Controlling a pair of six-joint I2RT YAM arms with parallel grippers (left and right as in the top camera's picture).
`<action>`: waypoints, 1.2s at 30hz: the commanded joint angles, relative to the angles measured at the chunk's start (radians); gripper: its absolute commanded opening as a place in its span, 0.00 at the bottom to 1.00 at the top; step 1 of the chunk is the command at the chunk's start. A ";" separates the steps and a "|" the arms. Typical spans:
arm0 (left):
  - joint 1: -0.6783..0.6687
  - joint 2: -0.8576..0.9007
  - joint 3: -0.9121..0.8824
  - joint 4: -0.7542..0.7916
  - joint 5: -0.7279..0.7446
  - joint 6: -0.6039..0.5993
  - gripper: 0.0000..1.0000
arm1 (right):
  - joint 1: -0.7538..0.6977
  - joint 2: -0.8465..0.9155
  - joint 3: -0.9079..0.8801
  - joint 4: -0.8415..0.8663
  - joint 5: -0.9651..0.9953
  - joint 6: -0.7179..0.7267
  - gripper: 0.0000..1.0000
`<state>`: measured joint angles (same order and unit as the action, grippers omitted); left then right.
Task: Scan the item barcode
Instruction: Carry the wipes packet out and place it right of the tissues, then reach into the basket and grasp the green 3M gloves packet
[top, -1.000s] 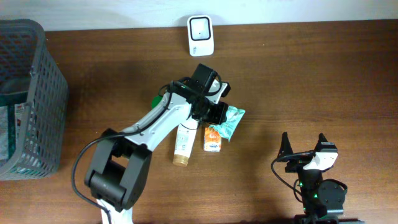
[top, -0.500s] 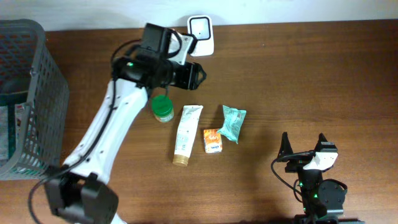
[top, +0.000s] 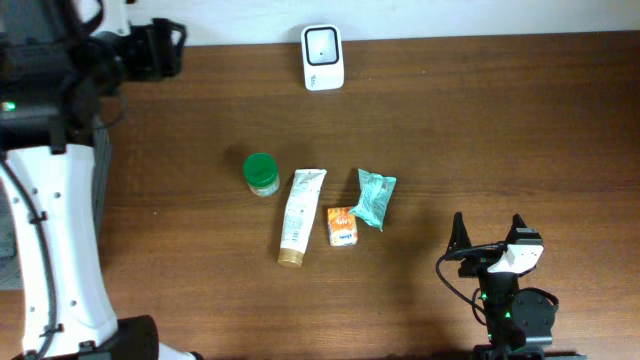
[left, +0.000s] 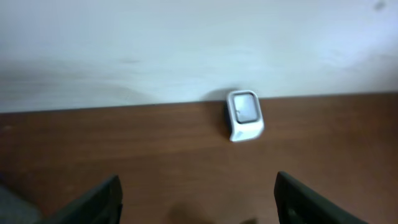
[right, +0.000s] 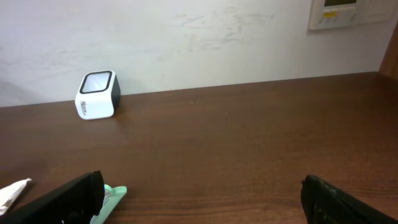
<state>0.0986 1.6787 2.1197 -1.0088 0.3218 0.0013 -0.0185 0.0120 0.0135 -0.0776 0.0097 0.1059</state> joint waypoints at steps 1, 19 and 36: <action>0.142 -0.023 0.064 -0.022 -0.008 0.014 0.75 | 0.006 -0.008 -0.008 -0.002 -0.002 0.006 0.98; 0.804 0.169 -0.432 0.105 -0.233 0.330 1.00 | 0.006 -0.008 -0.008 -0.002 -0.002 0.006 0.98; 0.808 0.505 -0.433 0.158 -0.187 0.527 0.84 | 0.006 -0.008 -0.008 -0.002 -0.002 0.006 0.98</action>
<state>0.9028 2.1368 1.6867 -0.8516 0.0734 0.5133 -0.0185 0.0120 0.0135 -0.0776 0.0097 0.1055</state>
